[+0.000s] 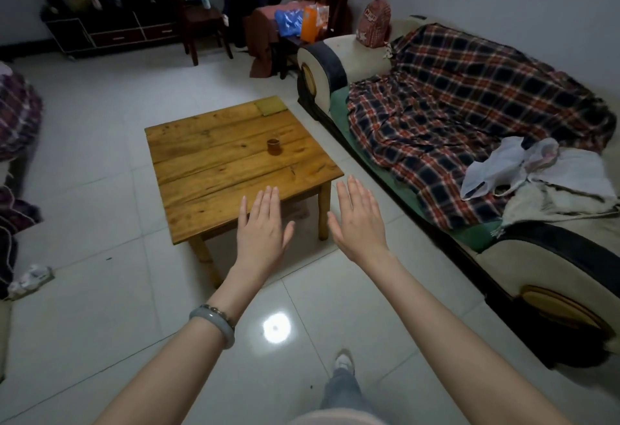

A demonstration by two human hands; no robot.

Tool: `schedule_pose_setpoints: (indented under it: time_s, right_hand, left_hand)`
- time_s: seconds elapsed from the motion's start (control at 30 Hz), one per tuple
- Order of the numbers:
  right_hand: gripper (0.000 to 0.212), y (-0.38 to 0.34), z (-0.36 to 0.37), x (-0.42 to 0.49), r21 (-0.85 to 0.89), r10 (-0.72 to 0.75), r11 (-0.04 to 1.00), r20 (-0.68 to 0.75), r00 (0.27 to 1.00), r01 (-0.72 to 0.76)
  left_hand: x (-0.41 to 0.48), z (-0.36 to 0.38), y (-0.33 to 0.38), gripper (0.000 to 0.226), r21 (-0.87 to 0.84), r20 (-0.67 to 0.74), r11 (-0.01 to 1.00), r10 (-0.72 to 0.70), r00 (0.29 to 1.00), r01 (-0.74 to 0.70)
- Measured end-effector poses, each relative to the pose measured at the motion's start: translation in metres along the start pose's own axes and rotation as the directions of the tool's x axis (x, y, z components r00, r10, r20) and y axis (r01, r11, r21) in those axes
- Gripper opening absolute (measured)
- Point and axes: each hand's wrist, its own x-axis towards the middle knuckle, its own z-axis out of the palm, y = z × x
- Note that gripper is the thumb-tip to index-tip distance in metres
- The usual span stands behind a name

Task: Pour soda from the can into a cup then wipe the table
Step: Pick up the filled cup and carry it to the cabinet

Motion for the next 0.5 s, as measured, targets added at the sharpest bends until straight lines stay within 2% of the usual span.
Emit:
schedule_pose_setpoints:
  time_s: [0.27,0.5]
  right_hand:
    - [0.062,0.082,0.017,0.111,0.059,-0.110,0.992,0.010,0.994,0.109]
    - [0.061,0.110,0.042,0.193,0.117,-0.188,0.976,0.018,0.982,0.185]
  left_hand:
    - [0.109,0.032,0.044,0.067,0.004,0.002,0.990,-0.139,0.990,0.139]
    - [0.176,0.056,0.041,0.067,0.026,0.007,0.976,-0.216,0.976,0.216]
